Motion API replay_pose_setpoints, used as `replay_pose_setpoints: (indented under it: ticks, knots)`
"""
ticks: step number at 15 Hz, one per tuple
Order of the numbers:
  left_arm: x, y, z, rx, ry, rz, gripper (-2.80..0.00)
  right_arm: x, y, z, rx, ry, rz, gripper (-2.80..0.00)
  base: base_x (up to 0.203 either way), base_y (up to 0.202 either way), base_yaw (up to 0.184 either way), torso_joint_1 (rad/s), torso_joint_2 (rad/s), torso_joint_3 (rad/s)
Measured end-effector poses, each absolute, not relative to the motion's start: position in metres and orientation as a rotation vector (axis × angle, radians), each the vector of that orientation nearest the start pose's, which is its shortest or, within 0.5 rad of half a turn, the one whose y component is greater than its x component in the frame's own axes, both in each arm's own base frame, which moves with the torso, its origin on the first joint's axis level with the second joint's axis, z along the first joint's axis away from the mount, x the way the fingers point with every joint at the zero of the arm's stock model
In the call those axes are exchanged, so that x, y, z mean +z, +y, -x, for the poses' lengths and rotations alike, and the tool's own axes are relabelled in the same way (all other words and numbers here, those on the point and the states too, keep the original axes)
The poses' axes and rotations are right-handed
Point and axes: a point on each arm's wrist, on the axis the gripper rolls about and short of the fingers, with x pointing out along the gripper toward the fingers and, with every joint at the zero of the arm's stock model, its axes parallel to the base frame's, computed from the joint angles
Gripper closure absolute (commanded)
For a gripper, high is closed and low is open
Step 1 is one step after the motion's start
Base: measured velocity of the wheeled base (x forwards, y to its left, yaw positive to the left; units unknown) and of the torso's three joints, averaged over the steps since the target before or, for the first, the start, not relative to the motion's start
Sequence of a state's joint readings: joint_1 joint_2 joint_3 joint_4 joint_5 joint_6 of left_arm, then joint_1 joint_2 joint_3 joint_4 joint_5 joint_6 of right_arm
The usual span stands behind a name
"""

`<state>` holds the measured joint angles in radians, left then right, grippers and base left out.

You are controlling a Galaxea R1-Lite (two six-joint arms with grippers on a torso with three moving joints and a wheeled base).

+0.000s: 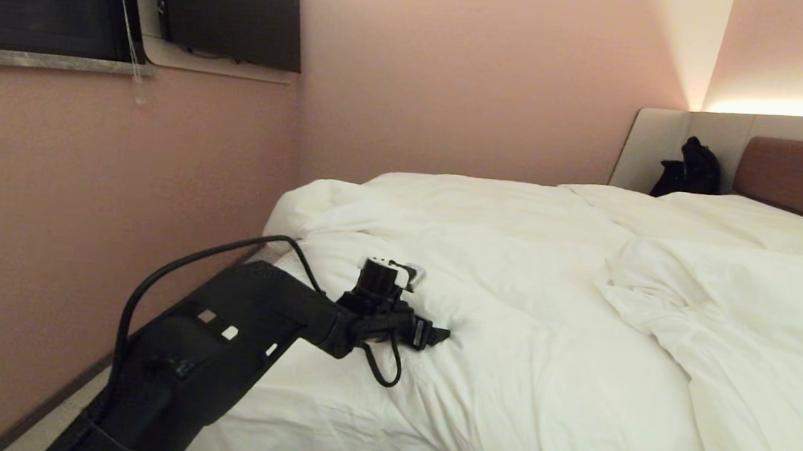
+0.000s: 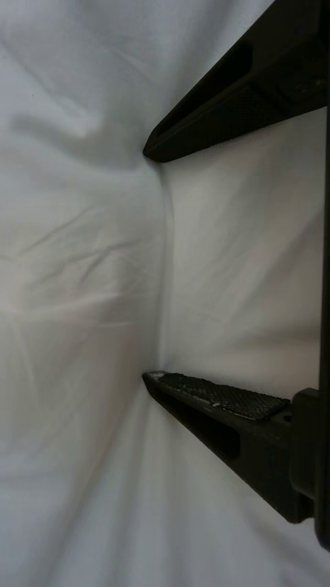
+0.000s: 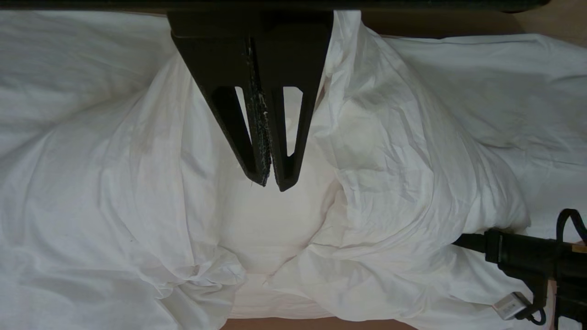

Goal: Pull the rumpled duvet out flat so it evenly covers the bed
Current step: Hold the folded corner of the quilt, then flatten the corners of the folded blanket

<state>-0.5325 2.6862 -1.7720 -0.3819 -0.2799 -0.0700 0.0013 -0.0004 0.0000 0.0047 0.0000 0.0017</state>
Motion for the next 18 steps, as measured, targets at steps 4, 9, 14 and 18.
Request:
replay_pose_setpoints:
  ticks: [4,9,14,18]
  knots:
    - [-0.017,-0.274,-0.449,-0.759,0.588,-0.013,0.0,0.075,0.0,0.023,0.002,0.004,-0.003,0.0,0.0,0.0,0.0,0.0,0.0,0.0]
    - [-0.012,-0.278,-0.447,-0.769,0.571,-0.009,0.0,0.075,0.0,0.023,0.001,0.004,-0.003,0.0,0.0,0.0,0.0,0.0,0.0,0.0]
    - [-0.001,-0.279,-0.435,-0.779,0.616,-0.007,0.0,0.075,0.0,0.023,0.001,0.004,-0.002,0.0,0.0,0.0,0.0,0.0,0.0,0.0]
    - [0.017,-0.275,-0.415,-0.766,0.717,0.045,0.0,0.075,0.0,0.023,0.003,0.004,-0.002,0.0,0.0,0.0,0.0,0.0,0.0,0.0]
